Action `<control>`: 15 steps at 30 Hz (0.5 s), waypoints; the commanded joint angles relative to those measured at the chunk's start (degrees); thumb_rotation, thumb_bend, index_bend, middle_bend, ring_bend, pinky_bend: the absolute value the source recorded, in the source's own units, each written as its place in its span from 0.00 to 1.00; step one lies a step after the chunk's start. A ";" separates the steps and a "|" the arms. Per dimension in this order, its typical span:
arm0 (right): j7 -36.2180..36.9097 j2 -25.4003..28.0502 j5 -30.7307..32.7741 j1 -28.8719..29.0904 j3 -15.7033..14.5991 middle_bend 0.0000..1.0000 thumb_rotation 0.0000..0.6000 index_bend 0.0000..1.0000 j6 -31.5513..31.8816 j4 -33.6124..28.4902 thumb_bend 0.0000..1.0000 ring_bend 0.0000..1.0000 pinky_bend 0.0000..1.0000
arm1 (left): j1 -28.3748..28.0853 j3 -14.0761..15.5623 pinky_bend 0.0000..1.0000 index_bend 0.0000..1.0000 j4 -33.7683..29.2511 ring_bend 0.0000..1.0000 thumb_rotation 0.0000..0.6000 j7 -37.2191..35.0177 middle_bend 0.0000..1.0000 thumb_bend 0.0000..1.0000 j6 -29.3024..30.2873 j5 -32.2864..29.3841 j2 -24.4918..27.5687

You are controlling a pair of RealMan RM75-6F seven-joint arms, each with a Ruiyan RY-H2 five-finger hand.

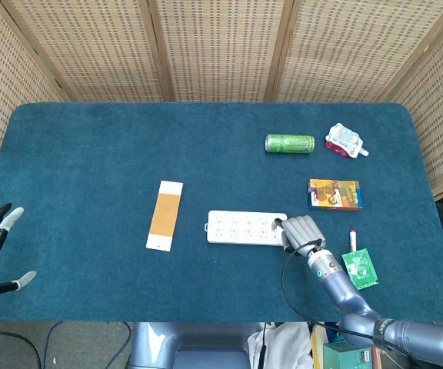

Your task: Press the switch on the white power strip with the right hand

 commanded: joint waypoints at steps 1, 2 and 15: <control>-0.55 -0.23 0.89 0.57 -0.38 0.97 1.00 0.32 0.10 0.30 0.83 0.96 1.00 | 0.00 0.01 0.00 0.00 0.00 0.00 1.00 -0.03 0.00 0.00 -0.01 -0.04 0.00; -0.61 -0.26 1.07 0.67 -0.46 0.97 1.00 0.32 0.10 0.33 0.83 0.96 1.00 | 0.01 0.01 0.00 0.00 0.00 0.00 1.00 -0.05 0.00 0.00 0.00 -0.07 0.00; -2.15 -1.09 4.05 2.25 -2.61 0.97 1.00 0.33 -0.20 1.63 0.83 0.96 1.00 | 0.09 0.03 0.00 0.00 0.03 0.00 1.00 0.26 0.00 0.00 0.23 -0.03 -0.17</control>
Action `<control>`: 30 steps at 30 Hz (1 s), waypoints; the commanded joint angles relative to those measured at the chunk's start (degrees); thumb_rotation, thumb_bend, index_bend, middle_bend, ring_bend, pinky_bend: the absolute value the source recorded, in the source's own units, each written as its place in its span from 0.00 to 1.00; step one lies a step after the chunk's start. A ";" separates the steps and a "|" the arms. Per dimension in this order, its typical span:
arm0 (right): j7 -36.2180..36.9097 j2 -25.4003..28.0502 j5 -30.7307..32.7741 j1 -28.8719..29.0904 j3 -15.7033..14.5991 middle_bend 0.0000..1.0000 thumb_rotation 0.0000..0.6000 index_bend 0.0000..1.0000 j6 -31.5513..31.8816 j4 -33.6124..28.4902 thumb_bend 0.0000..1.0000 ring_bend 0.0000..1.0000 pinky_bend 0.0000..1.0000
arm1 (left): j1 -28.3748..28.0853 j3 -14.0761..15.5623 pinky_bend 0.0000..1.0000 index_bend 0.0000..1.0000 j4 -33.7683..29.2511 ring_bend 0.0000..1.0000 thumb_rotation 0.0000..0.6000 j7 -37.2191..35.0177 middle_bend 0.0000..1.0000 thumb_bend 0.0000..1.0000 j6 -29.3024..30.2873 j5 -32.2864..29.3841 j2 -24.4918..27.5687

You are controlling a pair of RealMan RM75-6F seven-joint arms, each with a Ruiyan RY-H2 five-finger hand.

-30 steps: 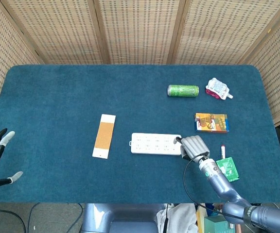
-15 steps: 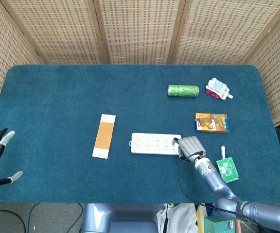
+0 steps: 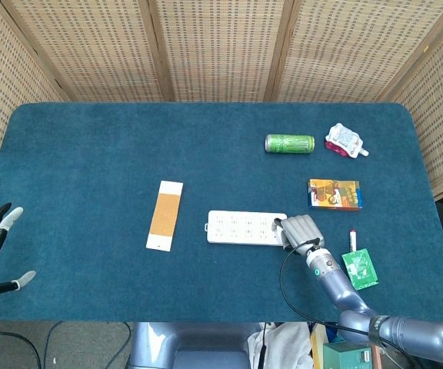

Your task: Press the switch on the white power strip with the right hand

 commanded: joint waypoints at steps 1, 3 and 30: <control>-0.24 0.06 0.32 0.29 -0.27 0.97 1.00 0.33 0.04 -0.14 0.83 0.96 1.00 | 0.02 0.03 0.00 0.00 0.01 0.00 1.00 0.06 0.00 0.00 0.02 0.05 -0.03; -0.11 0.11 0.22 0.37 -0.26 0.97 1.00 0.34 0.41 -0.34 0.83 0.96 1.00 | 0.03 0.04 0.00 0.00 -0.02 0.00 1.00 0.10 0.00 0.00 0.06 0.07 -0.03; 19.37 19.63 -38.06 -25.61 -6.49 0.00 1.00 0.00 38.03 -13.79 0.00 0.00 0.01 | 1.82 1.68 0.00 0.00 3.67 0.00 1.00 -2.55 0.00 0.00 2.03 2.58 -0.68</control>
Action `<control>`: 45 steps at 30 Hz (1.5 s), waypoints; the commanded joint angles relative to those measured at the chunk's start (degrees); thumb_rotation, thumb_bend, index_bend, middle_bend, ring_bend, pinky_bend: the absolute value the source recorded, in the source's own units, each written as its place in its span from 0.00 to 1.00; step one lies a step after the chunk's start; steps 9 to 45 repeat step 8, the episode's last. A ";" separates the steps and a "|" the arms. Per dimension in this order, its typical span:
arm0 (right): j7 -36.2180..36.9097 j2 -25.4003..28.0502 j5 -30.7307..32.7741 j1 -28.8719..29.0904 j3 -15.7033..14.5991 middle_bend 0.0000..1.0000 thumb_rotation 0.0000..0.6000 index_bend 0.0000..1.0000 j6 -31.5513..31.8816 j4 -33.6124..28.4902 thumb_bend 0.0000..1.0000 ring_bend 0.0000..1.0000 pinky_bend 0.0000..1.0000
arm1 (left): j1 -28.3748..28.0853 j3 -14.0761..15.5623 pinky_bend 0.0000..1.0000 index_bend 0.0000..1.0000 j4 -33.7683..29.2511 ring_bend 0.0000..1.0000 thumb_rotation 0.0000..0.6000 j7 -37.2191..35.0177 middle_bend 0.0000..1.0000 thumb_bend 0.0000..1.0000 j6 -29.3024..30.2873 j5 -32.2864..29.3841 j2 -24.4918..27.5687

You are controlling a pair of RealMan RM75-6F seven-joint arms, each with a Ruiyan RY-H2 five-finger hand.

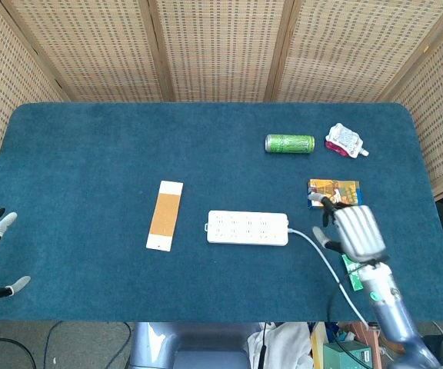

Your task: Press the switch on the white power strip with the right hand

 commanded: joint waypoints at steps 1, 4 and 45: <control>0.89 3.64 -4.00 -7.54 -5.47 0.00 1.00 0.00 5.80 1.08 0.00 0.00 0.00 | 0.31 0.35 0.00 0.00 1.17 0.00 1.00 0.06 0.00 0.00 0.27 0.47 -0.76; -1.72 3.36 -5.08 -10.32 -6.87 0.00 1.00 0.00 8.00 2.37 0.00 0.00 0.00 | 0.50 0.32 0.00 0.00 2.14 0.00 1.00 0.66 0.00 0.00 0.46 0.23 -1.60; -4.44 2.08 -6.25 -13.91 -7.76 0.00 1.00 0.00 11.09 3.70 0.00 0.00 0.00 | 0.71 0.29 0.00 0.00 3.71 0.00 1.00 1.55 0.00 0.00 0.55 -0.16 -2.95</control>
